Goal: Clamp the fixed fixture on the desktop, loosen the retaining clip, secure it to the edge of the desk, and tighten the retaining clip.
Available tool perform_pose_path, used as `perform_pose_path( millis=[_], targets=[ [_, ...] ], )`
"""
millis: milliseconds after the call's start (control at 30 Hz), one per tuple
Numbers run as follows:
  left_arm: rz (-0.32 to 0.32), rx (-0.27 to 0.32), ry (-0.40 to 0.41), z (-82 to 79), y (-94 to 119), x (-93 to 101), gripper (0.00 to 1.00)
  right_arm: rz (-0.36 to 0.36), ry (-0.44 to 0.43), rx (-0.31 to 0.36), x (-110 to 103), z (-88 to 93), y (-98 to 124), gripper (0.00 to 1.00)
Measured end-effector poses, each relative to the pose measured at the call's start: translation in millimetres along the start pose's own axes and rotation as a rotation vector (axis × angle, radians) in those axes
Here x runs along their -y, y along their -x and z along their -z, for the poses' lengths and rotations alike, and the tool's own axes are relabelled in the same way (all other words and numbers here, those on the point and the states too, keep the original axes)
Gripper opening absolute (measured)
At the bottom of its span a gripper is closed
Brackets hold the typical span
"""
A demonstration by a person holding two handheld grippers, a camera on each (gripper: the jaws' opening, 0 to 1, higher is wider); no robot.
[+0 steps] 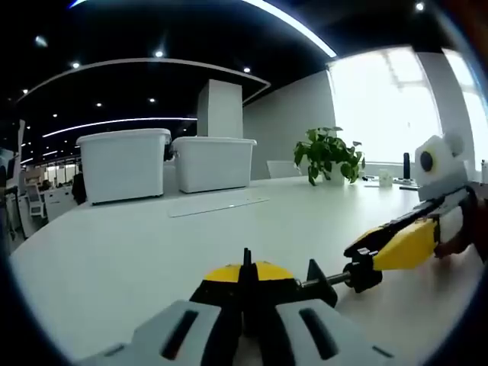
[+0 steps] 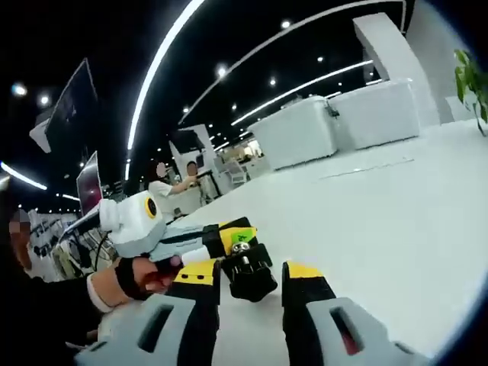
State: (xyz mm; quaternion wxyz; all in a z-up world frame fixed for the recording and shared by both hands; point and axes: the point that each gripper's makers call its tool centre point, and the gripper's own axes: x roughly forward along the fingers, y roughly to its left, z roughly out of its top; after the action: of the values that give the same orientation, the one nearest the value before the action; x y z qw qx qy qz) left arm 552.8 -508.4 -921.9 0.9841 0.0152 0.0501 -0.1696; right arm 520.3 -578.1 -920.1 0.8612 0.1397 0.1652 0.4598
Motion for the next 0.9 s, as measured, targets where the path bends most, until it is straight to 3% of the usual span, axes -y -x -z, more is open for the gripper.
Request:
perform_pose_path(
  millis=[100, 200, 300, 400, 500, 567, 700, 900],
  targets=[
    [0.001, 0.0, 0.002, 0.2, 0, 0.0, 0.04, 0.03, -0.036, 0.0, 8, 1.8, -2, 0.19],
    [0.0, 0.0, 0.001, 0.3, 0, 0.5, 0.04, 0.02, -0.075, -0.004, 5, 4.4, 0, 0.19],
    [0.002, 0.0, 0.001, 0.7, 0, 0.9, 0.04, 0.032, -0.028, -0.034, 5, 14.0, -2, 0.24],
    [0.002, -0.001, -0.005, 0.8, 0, 1.5, 0.04, 0.044, -0.092, -0.03, 7, 11.9, -1, 0.21],
    [0.001, -0.001, -0.005, 0.5, 0, 0.9, 0.04, 0.035, -0.09, -0.041, 7, 14.4, -2, 0.21],
    [0.001, -0.001, -0.006, 0.4, 0, 0.7, 0.04, 0.032, -0.036, -0.043, 7, 13.1, -2, 0.2],
    [0.0, -0.002, -0.001, 0.3, 0, 0.3, 0.04, 0.058, 0.349, -0.033, 1, 8.3, -2, 0.2],
    [-0.003, -0.001, -0.003, 0.3, 0, 0.0, 0.04, 0.159, 1.069, -0.025, -14, 9.1, -2, 0.2]
  ],
)
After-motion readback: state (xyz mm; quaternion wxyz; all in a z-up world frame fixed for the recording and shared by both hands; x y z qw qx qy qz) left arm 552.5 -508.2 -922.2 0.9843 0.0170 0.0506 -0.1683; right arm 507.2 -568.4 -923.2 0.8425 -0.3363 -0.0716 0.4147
